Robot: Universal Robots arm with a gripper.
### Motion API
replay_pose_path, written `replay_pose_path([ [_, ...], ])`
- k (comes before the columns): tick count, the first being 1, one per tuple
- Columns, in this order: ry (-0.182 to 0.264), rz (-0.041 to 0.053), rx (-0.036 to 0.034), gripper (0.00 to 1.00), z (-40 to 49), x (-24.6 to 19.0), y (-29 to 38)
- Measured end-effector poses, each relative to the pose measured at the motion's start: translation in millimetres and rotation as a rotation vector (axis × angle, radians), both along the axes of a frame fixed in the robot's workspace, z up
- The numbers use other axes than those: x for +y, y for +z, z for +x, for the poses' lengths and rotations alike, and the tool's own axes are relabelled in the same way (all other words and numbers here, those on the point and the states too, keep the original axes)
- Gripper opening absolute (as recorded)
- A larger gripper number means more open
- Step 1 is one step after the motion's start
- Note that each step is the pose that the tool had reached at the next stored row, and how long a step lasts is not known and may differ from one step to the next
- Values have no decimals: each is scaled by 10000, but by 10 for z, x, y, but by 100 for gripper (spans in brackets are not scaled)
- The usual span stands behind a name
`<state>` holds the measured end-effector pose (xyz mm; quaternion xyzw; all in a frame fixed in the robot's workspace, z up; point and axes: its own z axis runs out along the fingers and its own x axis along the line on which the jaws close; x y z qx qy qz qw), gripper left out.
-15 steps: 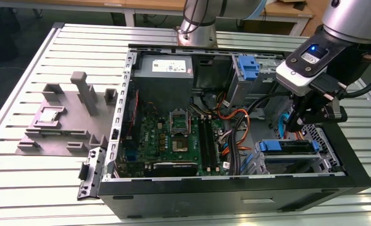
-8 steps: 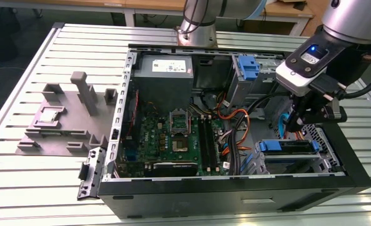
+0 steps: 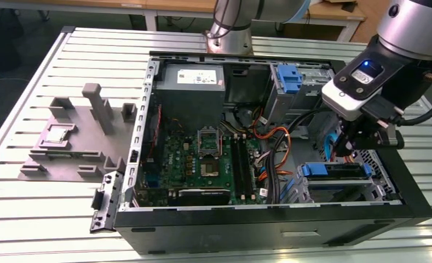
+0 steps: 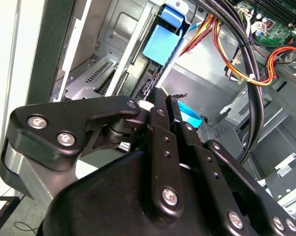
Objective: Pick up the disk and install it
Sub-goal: 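Insert the second disk wire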
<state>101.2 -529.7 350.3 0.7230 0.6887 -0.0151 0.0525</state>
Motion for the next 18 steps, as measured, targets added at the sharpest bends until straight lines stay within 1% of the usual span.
replay_pose_path([
  [2, 0, 60, -17, 16, -3, -23, -7],
  [7, 0, 292, -114, 16, -18, -92, -28],
  [11, 0, 438, -215, 16, -55, -131, -50],
  [13, 1, 489, -260, 16, -59, -150, -62],
  [18, 3, 653, -408, 16, -66, -219, -84],
])
